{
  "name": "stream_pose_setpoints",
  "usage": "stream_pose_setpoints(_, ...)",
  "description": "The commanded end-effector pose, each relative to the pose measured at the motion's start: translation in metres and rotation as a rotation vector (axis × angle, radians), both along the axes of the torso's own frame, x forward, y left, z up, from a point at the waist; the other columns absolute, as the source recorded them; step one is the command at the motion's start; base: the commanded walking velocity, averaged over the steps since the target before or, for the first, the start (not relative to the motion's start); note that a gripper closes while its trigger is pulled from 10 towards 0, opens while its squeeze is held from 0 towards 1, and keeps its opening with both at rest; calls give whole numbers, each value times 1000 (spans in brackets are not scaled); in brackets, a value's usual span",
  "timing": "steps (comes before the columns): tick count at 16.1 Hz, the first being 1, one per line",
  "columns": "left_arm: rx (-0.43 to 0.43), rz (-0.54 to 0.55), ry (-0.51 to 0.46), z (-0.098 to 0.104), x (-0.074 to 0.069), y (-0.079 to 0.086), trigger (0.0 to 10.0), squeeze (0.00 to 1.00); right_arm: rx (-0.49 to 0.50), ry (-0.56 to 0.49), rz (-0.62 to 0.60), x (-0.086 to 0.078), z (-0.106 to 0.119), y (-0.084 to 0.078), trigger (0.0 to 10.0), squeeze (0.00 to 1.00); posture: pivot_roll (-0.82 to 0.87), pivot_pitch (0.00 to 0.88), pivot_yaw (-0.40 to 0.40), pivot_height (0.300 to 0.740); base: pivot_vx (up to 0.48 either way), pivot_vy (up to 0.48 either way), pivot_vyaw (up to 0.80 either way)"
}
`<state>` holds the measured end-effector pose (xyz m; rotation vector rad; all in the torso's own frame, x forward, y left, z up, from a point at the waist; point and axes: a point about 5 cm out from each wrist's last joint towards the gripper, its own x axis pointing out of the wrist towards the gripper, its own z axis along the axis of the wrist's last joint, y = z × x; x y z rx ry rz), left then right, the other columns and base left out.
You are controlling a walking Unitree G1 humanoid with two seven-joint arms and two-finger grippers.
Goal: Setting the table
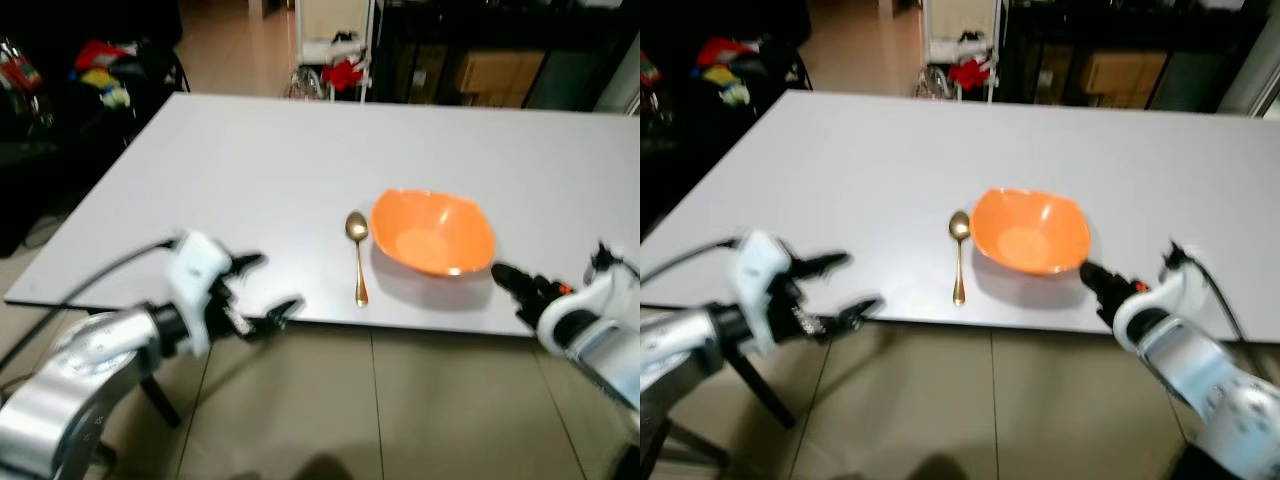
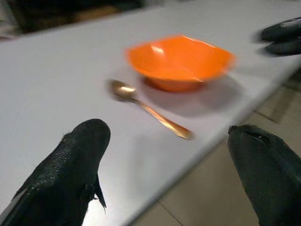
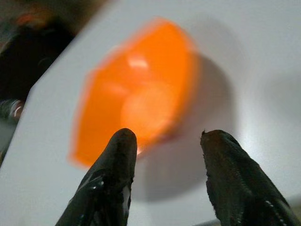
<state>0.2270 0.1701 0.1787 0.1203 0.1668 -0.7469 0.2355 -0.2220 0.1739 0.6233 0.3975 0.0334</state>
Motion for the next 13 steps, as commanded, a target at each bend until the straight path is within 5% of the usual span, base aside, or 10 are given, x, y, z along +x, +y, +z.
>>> stream_pose_setpoints(1, 9, 119, -86, 9, 8, 10, 10000, 0, -31, -167, 184, -1, 26, 29, 10000, 1000, 87, 0, -6, 740, 0, 0, 0)
stream_pose_setpoints(3, -2, 267, -166, 15, 19, 7, 10000, 0, -172, -296, 317, -1, 40, 61, 10000, 1000, 94, 0, -7, 740, 0, 0, 800)
stream_pose_setpoints(6, 22, 317, -168, 11, 19, 1, 10000, 0, -437, -359, 337, 5, 36, 78, 10000, 1000, 97, 0, -13, 740, 0, 0, 800)
stream_pose_setpoints(7, 76, 394, -181, 6, 19, 7, 10000, 0, -703, -355, 391, 9, 21, 88, 10000, 1000, 106, 0, -18, 740, 0, 0, 800)
stream_pose_setpoints(8, 81, 462, -188, 5, 19, 11, 10000, 0, -803, -382, 385, 8, 10, 90, 10000, 1000, 121, 0, -24, 740, 0, 0, 800)
stream_pose_setpoints(10, 75, 503, -223, 8, 19, 8, 10000, 0, -693, -311, 317, 6, -1, 84, 10000, 1000, 126, 0, -24, 740, 0, 0, 800)
stream_pose_setpoints(13, 84, 533, -201, -1, 19, 7, 10000, 0, -446, -366, 255, 5, -1, 82, 10000, 1000, 120, 0, -11, 740, 0, 0, 800)
